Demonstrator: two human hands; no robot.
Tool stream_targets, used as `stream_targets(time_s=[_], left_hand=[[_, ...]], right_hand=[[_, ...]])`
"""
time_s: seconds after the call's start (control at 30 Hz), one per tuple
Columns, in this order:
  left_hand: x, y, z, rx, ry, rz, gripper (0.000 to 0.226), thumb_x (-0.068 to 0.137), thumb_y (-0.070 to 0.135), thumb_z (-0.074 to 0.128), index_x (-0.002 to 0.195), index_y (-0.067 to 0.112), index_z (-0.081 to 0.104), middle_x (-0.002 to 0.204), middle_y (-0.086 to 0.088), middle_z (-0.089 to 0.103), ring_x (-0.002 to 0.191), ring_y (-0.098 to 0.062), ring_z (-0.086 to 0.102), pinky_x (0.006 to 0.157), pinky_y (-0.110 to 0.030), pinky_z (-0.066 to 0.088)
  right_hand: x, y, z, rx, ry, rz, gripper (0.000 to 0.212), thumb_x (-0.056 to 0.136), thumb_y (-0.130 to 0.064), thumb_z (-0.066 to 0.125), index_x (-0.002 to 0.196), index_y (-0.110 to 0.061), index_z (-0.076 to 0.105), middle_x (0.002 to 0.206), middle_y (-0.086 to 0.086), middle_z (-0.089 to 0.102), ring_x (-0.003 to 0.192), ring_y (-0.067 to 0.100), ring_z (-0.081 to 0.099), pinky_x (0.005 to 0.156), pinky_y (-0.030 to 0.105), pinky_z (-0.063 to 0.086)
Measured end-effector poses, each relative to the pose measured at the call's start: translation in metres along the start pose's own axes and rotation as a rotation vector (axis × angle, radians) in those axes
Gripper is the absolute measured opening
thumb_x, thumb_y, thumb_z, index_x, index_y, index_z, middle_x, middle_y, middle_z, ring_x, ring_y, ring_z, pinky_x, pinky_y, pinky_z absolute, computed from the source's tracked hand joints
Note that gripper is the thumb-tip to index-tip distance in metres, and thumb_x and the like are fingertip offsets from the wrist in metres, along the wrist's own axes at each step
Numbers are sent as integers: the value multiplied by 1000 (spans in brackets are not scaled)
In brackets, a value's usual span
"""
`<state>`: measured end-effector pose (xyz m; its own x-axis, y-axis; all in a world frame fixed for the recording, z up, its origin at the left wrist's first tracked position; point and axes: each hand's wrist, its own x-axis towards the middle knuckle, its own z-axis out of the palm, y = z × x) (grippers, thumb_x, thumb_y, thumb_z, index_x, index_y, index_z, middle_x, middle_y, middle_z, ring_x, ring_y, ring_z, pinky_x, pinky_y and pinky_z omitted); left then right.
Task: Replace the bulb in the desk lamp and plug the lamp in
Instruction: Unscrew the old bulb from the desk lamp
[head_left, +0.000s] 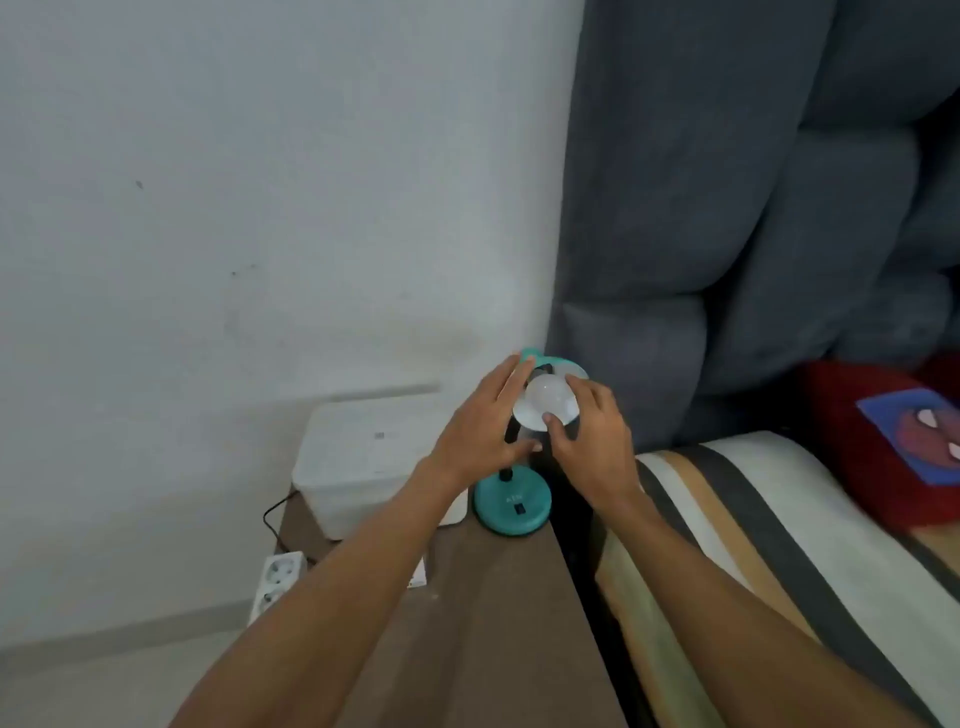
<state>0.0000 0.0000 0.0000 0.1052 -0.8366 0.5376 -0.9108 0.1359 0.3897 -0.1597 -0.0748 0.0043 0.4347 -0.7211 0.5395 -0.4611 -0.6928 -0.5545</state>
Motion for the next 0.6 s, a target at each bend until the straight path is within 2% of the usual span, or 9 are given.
stream_targets(time_s=[0.07, 0.17, 0.27, 0.37, 0.47, 0.6], left_hand=[[7, -7, 6, -14, -65, 23, 108, 83, 34, 82, 164, 17, 12, 172, -2, 13, 157, -18, 16, 121, -32, 31], [17, -22, 14, -13, -113, 22, 109, 84, 31, 83, 164, 19, 10, 172, -1, 10, 158, -18, 16, 121, -35, 35], [21, -31, 19, -25, -119, 54, 101, 88, 32, 80, 164, 18, 14, 171, -4, 18, 157, -20, 22, 122, -35, 34], [23, -37, 23, -17, -79, 68, 95, 88, 22, 79, 163, 14, 21, 167, -10, 28, 154, -24, 29, 121, -39, 36], [24, -42, 27, -19, -61, 94, 93, 88, 19, 80, 162, 12, 23, 166, -10, 31, 153, -26, 32, 121, -39, 37], [24, -46, 26, -16, -67, 107, 96, 87, 18, 82, 162, 14, 22, 167, -7, 29, 151, -27, 35, 117, -42, 42]], right_hand=[[5, 3, 5, 16, -15, 20, 57, 88, -27, 69, 139, -13, 50, 135, 11, 54, 115, 29, 58, 91, 42, 50], [12, 10, 17, 45, -37, 42, 61, 88, -28, 71, 141, -12, 48, 134, 13, 57, 116, 28, 59, 95, 40, 49], [19, 13, 26, 99, -31, 69, 64, 85, -32, 74, 141, -12, 49, 134, 13, 59, 109, 29, 64, 91, 44, 55], [20, 13, 35, 116, -19, 83, 63, 84, -35, 75, 138, -13, 51, 133, 10, 60, 110, 28, 63, 92, 42, 53], [23, 11, 40, 97, 25, 102, 60, 84, -30, 76, 136, -13, 53, 132, 9, 59, 111, 30, 62, 91, 40, 51], [25, 14, 45, -28, -9, 0, 55, 86, -18, 73, 137, -10, 51, 134, 13, 55, 102, 38, 64, 82, 49, 55]])
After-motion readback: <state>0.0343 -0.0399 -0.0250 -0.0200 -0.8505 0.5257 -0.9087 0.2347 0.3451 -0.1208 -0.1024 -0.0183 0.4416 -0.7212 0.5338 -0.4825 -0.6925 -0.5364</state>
